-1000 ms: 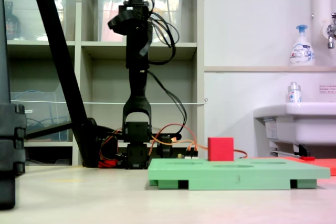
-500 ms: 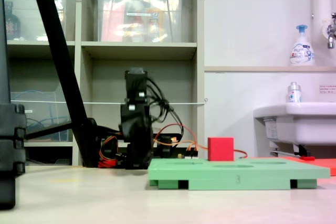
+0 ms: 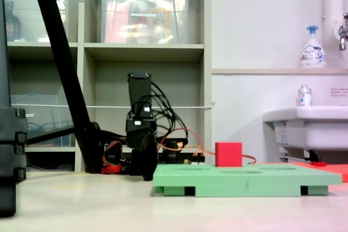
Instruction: Put the square block into the corresponding hole
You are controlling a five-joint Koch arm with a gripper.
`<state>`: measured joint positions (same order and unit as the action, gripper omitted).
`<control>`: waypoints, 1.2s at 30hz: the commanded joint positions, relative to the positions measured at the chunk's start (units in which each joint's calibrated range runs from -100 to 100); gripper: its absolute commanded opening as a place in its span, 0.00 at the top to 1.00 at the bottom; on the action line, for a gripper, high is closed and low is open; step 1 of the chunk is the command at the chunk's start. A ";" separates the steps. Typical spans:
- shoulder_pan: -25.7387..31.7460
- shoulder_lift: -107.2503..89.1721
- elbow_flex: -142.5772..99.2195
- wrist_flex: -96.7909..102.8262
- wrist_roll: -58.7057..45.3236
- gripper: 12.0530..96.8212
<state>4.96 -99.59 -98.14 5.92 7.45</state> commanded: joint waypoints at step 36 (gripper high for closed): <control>0.29 -0.41 -1.86 -4.24 -6.54 0.59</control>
<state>5.25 -99.59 -98.24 5.73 0.66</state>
